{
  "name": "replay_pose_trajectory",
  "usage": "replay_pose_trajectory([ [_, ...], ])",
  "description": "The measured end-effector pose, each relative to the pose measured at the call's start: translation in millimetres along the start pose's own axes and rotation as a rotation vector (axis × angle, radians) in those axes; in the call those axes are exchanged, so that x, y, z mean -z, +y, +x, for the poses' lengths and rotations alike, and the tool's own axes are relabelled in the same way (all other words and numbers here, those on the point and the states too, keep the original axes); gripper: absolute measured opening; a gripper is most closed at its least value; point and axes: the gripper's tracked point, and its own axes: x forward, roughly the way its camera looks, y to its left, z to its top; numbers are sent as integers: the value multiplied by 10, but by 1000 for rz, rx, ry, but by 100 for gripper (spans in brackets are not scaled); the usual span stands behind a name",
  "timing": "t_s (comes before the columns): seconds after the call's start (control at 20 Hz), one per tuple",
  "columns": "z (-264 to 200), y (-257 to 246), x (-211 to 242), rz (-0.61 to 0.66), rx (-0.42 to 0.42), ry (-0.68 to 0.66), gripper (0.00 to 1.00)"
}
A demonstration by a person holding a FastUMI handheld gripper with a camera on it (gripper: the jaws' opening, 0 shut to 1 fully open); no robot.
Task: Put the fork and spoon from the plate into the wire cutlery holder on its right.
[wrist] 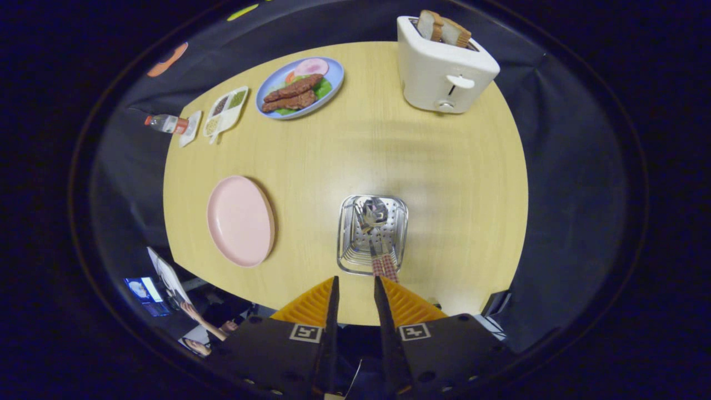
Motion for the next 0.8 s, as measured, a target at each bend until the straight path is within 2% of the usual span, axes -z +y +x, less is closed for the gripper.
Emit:
replay_pose_trajectory([
  [0.3, -295, 391, -33, 47, -44, -187, 68],
  [0.4, -410, 565, -33, 39, -43, -261, 84],
  [0.5, -549, 779, -15, 28, -48, -337, 95],
  [0.55, -606, 858, 14, 22, -37, -368, 97],
  [0.8, -985, 1314, 94, -14, 13, -569, 97],
])
